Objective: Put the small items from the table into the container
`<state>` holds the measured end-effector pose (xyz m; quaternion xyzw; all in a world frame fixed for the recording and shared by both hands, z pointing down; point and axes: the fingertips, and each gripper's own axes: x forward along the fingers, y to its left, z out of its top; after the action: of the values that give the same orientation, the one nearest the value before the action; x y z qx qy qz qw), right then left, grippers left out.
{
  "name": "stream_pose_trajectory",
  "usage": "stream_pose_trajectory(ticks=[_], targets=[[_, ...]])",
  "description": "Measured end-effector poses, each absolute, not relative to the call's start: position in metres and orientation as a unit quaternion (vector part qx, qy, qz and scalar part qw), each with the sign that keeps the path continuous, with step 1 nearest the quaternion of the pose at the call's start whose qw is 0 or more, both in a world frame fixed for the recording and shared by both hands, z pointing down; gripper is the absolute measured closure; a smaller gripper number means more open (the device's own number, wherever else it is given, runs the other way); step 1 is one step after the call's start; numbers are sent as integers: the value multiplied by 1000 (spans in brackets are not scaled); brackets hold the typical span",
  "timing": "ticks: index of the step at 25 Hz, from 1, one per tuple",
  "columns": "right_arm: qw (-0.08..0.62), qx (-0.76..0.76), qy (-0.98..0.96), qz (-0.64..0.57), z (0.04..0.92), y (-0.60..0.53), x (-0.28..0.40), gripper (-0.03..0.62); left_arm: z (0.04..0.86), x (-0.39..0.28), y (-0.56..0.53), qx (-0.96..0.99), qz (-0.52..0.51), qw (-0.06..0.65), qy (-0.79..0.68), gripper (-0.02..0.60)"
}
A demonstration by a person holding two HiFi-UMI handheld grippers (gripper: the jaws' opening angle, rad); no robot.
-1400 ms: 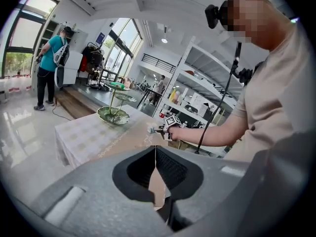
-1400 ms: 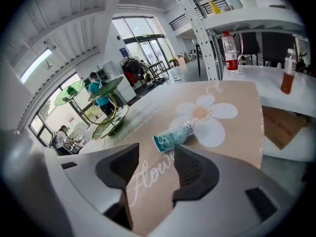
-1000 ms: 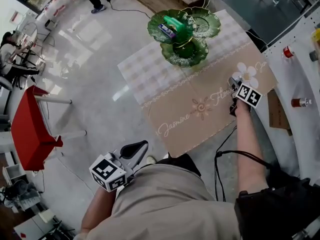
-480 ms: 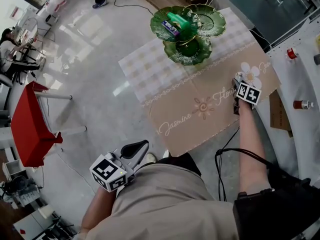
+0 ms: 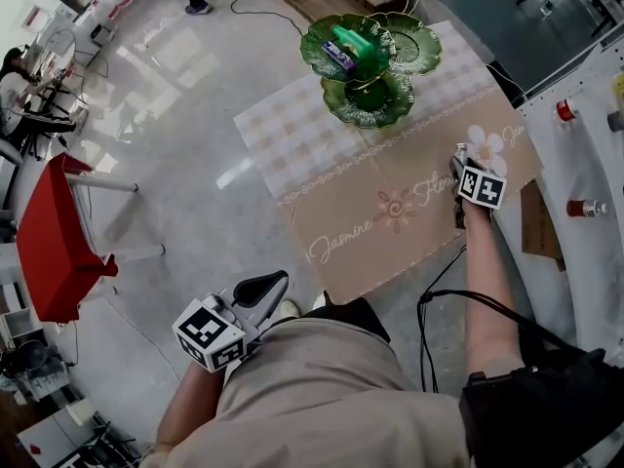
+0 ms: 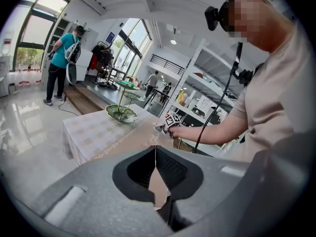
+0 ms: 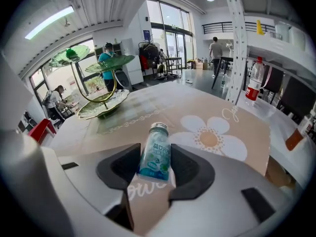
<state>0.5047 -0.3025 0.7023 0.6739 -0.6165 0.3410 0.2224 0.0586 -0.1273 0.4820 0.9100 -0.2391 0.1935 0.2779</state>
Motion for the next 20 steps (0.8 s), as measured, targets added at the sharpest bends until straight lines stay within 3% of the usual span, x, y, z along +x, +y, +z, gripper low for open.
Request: stream_pose_trajectory(ticks=[20], targets=[[196,560,-778,206,475,-344,354,396,464,19,-98,921,143,262,-252,572]])
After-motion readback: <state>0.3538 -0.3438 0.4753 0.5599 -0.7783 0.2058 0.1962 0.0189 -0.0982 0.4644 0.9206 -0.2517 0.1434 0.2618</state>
